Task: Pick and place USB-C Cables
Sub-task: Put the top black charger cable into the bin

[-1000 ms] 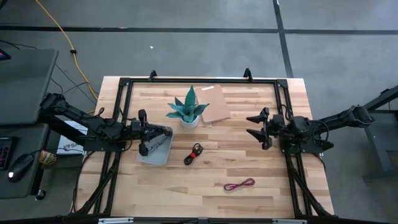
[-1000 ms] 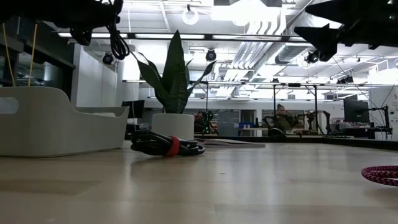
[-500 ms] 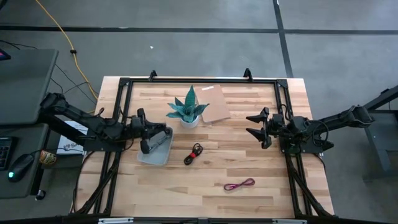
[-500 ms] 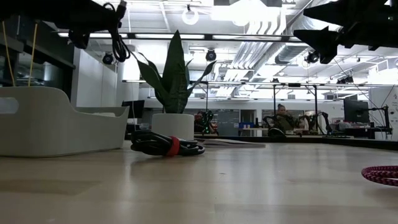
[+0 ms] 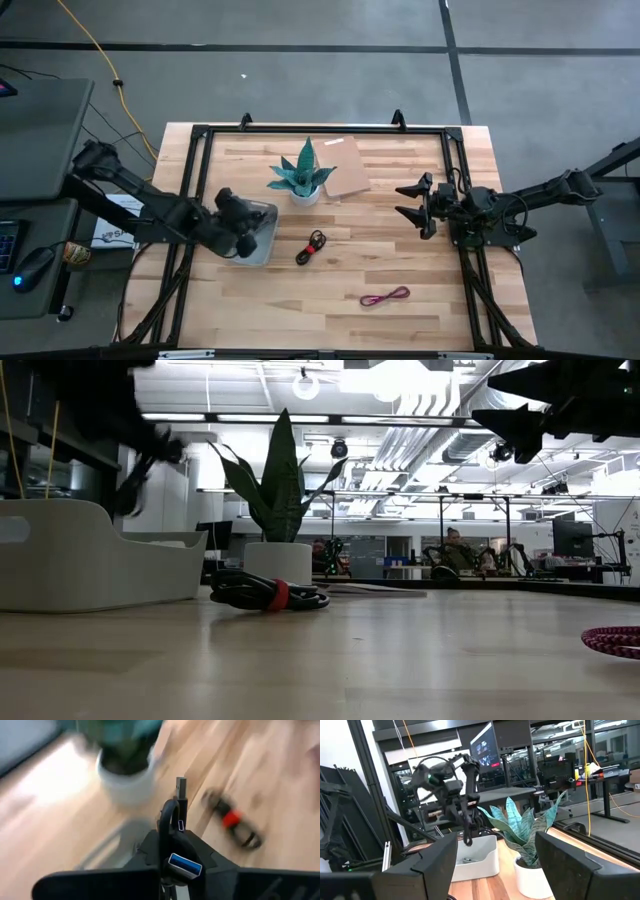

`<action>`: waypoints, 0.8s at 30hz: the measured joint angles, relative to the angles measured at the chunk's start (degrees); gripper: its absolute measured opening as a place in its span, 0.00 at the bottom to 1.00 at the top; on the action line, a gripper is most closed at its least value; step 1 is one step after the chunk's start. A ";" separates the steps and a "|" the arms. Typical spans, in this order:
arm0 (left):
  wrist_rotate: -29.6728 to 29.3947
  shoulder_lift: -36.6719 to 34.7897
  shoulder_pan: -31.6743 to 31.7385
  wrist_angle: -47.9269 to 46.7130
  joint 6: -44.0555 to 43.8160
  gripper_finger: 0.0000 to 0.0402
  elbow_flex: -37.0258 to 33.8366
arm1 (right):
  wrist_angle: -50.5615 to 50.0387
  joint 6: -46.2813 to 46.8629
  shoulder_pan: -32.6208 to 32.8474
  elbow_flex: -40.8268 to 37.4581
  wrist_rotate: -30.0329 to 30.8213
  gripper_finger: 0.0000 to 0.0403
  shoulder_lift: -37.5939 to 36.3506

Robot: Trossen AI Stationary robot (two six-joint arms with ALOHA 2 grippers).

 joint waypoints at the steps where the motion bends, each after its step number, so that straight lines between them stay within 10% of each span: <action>1: 1.28 2.15 0.02 -3.43 -3.41 0.03 1.17 | -0.01 0.00 0.00 0.00 0.00 0.64 0.00; 12: 18.96 18.75 4.02 -14.48 -9.25 0.05 4.16 | 0.01 0.00 0.00 0.00 -0.02 0.64 0.00; 24: 20.49 22.96 7.23 -11.77 -2.43 0.15 4.18 | -0.25 -0.01 0.00 0.00 -0.02 0.64 0.00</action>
